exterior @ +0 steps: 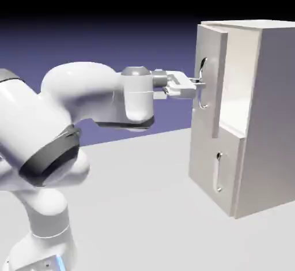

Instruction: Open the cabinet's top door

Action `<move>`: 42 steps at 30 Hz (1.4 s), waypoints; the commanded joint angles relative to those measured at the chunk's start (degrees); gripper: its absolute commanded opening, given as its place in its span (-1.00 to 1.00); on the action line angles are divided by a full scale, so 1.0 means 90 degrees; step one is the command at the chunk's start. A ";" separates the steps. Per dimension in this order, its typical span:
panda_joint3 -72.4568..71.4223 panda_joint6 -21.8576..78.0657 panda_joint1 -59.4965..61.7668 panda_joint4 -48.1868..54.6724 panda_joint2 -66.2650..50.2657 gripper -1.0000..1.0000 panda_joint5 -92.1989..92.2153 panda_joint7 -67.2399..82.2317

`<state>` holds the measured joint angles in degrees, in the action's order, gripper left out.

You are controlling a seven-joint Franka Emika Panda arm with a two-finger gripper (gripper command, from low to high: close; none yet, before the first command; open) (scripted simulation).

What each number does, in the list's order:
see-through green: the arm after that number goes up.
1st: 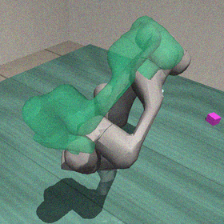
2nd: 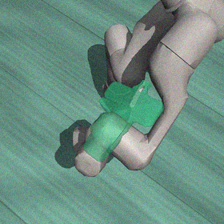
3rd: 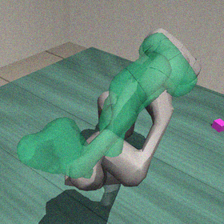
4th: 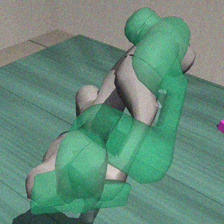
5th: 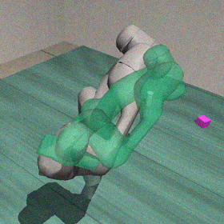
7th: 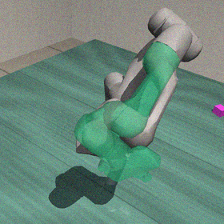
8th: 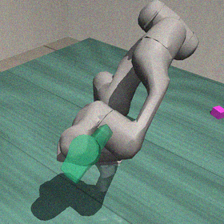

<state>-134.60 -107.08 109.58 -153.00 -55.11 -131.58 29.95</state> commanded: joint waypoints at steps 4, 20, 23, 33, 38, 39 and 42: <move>-0.0599 0.1101 -0.0188 -0.0140 0.0324 -1.00 0.0817 -0.0212; -0.1917 0.4756 -0.1618 0.1591 0.3457 -1.00 0.4800 -0.1652; -0.1944 0.5115 -0.1752 0.2183 0.4149 -1.00 0.5431 -0.1832; -0.1883 0.6065 -0.1811 0.4421 0.6412 -1.00 0.7157 -0.1979; -0.1818 0.6504 -0.1673 0.5574 0.7432 -1.00 0.7758 -0.1826; -0.1804 0.6592 -0.1637 0.5805 0.7627 -1.00 0.7860 -0.1783; -0.1763 0.6850 -0.1519 0.6463 0.8168 -1.00 0.8113 -0.1635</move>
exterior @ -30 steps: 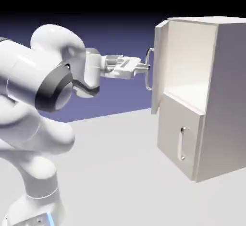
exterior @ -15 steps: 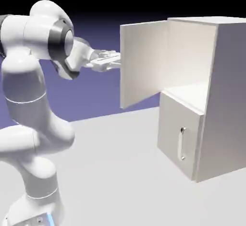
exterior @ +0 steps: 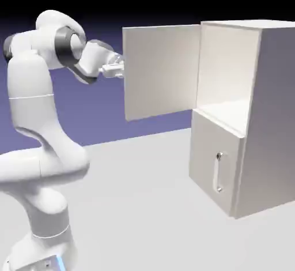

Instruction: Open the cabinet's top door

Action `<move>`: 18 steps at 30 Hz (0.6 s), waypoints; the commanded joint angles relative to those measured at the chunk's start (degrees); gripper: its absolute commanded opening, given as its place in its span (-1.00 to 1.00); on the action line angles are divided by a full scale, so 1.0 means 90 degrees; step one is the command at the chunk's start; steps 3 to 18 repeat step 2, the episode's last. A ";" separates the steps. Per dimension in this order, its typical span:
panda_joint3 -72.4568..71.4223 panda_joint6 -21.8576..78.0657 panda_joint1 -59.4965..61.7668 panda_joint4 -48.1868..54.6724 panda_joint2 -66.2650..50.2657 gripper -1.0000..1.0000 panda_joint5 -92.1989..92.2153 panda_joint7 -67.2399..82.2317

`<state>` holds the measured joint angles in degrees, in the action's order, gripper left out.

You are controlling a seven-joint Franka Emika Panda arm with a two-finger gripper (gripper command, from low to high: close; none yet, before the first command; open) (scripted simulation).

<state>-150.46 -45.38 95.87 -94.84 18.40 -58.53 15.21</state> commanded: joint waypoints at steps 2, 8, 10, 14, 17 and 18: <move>0.0000 -0.0006 0.0004 0.0001 0.0000 1.00 -0.0004 0.0003; 0.0000 -0.0006 0.0004 0.0001 0.0000 1.00 -0.0004 0.0003; 0.0000 -0.0006 0.0004 0.0001 0.0000 1.00 -0.0004 0.0003; 0.0000 -0.0006 0.0004 0.0001 0.0000 1.00 -0.0004 0.0003; 0.0000 -0.0006 0.0004 0.0001 0.0000 1.00 -0.0004 0.0003; 0.0000 -0.0006 0.0004 0.0001 0.0000 1.00 -0.0004 0.0003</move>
